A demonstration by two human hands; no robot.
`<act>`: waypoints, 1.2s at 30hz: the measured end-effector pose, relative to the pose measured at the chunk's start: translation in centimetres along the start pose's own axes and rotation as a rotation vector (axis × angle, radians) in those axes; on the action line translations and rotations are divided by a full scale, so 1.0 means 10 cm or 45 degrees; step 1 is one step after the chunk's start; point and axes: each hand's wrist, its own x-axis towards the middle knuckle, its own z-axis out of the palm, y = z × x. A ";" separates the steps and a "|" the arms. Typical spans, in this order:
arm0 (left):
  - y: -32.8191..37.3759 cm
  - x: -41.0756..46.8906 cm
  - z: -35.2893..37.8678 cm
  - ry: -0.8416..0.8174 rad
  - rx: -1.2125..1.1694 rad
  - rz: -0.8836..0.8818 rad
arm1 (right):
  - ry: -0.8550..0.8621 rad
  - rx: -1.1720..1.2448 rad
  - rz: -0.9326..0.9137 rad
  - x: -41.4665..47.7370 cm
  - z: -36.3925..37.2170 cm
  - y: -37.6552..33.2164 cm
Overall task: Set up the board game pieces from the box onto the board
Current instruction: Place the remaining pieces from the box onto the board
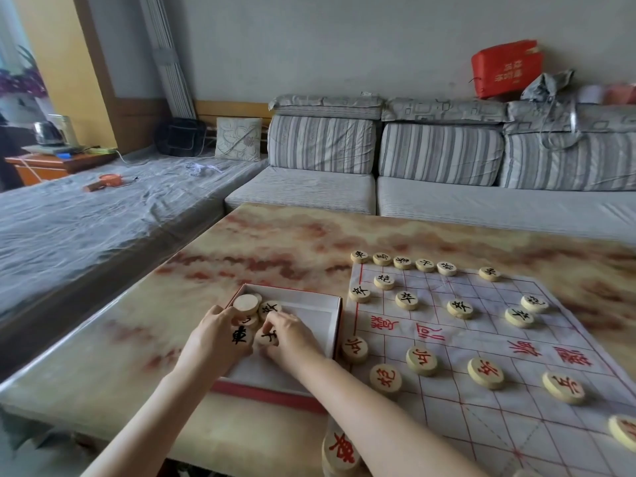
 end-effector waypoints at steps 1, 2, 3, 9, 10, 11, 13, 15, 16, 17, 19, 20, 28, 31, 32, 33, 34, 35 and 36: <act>0.02 0.00 -0.01 -0.008 -0.012 -0.011 | -0.003 0.019 0.011 -0.01 -0.01 0.00; 0.04 0.00 -0.02 -0.015 -0.021 -0.017 | -0.010 0.040 0.015 -0.02 -0.03 0.00; 0.06 -0.01 -0.03 -0.024 -0.026 -0.020 | -0.015 0.077 0.028 -0.04 -0.07 0.01; 0.38 -0.01 -0.06 0.042 -0.150 0.071 | 0.121 0.363 0.116 -0.16 -0.51 0.09; 0.45 -0.02 -0.06 0.072 -0.175 0.086 | 0.150 0.390 0.120 -0.19 -0.61 0.13; 0.51 -0.03 -0.06 0.095 -0.206 0.104 | 0.176 0.414 0.126 -0.23 -0.71 0.18; 0.62 -0.03 -0.05 0.098 -0.245 0.135 | 0.206 0.467 0.157 -0.31 -0.92 0.31; 0.76 -0.01 -0.02 0.065 -0.246 0.152 | 0.224 0.481 0.193 -0.41 -1.14 0.48; 0.84 0.00 0.00 0.044 -0.249 0.156 | 0.234 0.473 0.209 -0.46 -1.24 0.58; 0.93 0.02 0.02 0.025 -0.259 0.166 | 0.241 0.463 0.226 -0.51 -1.34 0.67; 1.14 0.05 0.11 -0.009 -0.299 0.206 | 0.265 0.436 0.272 -0.61 -1.52 0.86; 1.26 0.06 0.16 -0.025 -0.330 0.218 | 0.289 0.433 0.294 -0.66 -1.59 0.95; 2.14 0.22 0.73 -0.169 -0.460 0.321 | 0.393 0.491 0.416 -0.87 -2.02 1.62; 2.36 0.30 0.94 -0.215 -0.459 0.325 | 0.428 0.485 0.425 -0.88 -2.09 1.85; 2.43 0.34 1.02 -0.220 -0.460 0.327 | 0.432 0.484 0.430 -0.87 -2.12 1.93; 2.48 0.37 1.09 -0.222 -0.460 0.327 | 0.431 0.478 0.438 -0.86 -2.14 2.02; 2.53 0.40 1.17 -0.229 -0.457 0.325 | 0.427 0.469 0.449 -0.85 -2.16 2.10; 2.58 0.44 1.23 -0.242 -0.453 0.325 | 0.429 0.460 0.462 -0.83 -2.20 2.19; 2.62 0.48 1.30 -0.254 -0.444 0.330 | 0.440 0.444 0.478 -0.81 -2.23 2.28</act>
